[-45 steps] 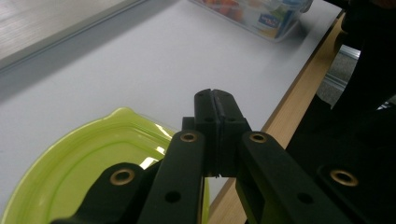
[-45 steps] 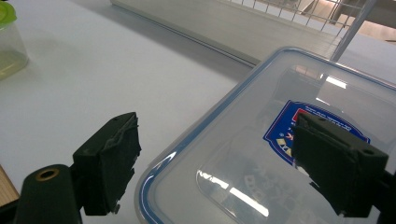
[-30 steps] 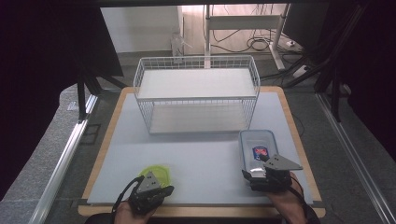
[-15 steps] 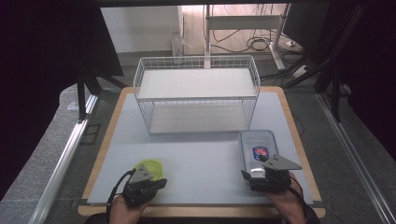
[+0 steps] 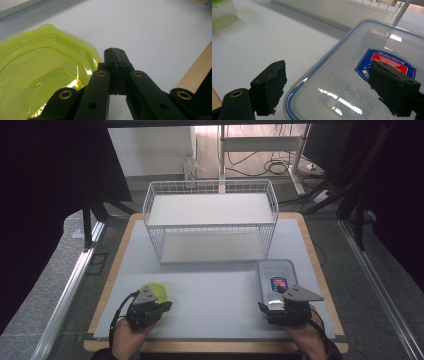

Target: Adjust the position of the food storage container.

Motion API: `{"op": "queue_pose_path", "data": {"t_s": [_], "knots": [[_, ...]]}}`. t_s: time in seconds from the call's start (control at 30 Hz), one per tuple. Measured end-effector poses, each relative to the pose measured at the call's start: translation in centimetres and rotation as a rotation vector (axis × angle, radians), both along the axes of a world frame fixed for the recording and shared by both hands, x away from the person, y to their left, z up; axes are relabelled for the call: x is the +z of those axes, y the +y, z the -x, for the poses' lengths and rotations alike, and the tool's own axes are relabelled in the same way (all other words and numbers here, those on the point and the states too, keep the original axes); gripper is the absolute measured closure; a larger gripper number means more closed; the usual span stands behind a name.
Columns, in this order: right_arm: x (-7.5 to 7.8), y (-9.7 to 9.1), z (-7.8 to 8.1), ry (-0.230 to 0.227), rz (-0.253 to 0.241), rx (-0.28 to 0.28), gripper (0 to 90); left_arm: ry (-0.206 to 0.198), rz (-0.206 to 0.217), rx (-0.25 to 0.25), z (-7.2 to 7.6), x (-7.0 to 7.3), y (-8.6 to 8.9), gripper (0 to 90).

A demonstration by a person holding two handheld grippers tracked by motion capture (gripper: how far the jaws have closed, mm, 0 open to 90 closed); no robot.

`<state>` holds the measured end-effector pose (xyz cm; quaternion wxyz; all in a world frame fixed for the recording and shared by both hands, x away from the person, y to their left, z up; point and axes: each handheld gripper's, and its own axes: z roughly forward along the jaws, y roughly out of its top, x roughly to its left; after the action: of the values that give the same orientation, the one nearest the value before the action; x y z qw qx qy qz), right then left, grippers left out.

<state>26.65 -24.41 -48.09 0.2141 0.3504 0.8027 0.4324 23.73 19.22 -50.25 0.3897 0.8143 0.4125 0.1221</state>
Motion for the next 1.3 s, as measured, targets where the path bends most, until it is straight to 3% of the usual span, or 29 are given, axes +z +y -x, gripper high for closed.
{"op": "queue_pose_path", "data": {"t_s": [0.5,0.67,0.8,1.03,1.17,1.23,1.3], "knots": [[0.1,0.0,0.0,0.008,-0.009,-0.006,16.3,-0.003,-0.011,0.065,-2.4,-0.1,2.9,89.8],[0.1,0.0,-0.1,0.008,-0.004,-0.006,16.3,0.006,0.014,0.094,-3.1,-0.2,3.9,89.8],[0.2,0.0,-0.1,0.019,-0.007,-0.008,16.6,-0.005,0.03,0.087,-2.8,-0.1,3.5,88.4],[0.8,-0.3,-0.4,0.048,0.01,-0.038,23.0,-0.053,0.06,0.018,-2.1,0.4,1.8,60.6],[1.4,-0.8,-0.7,0.067,0.008,-0.052,32.3,-0.084,0.057,-0.031,-1.8,0.3,0.7,40.2],[1.7,-1.0,-0.9,0.068,0.03,-0.06,37.3,-0.106,0.052,-0.053,-1.6,0.1,0.2,31.7],[1.8,-1.2,-1.0,0.065,0.042,-0.067,41.7,-0.115,0.042,-0.066,-1.5,0.0,0.0,29.8]]}}
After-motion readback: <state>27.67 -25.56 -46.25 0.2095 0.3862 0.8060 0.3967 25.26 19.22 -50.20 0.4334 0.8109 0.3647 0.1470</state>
